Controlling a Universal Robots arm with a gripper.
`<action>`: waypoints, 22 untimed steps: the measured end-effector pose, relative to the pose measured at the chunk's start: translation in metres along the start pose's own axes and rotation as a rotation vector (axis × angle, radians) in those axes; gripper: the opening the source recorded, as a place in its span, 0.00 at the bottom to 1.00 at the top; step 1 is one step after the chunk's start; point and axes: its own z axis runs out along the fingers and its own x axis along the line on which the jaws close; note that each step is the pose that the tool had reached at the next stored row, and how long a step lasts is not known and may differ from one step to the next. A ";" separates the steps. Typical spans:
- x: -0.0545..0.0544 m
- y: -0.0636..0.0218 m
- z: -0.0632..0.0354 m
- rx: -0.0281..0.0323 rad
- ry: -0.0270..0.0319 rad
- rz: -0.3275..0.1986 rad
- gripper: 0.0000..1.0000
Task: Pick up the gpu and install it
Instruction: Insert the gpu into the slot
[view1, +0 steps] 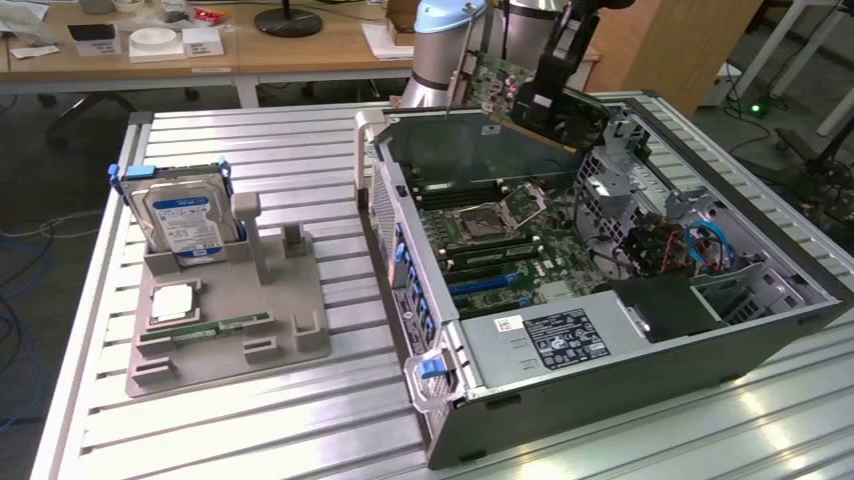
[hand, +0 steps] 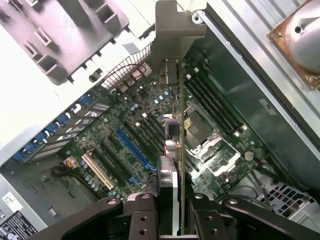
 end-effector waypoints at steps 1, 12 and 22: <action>0.000 0.0000 0.0000 -0.0001 0.0006 -0.009 0.28; 0.000 0.0000 0.0002 -0.0025 0.0102 -0.143 0.28; 0.000 0.0000 0.0004 -0.0048 0.0202 -0.282 0.28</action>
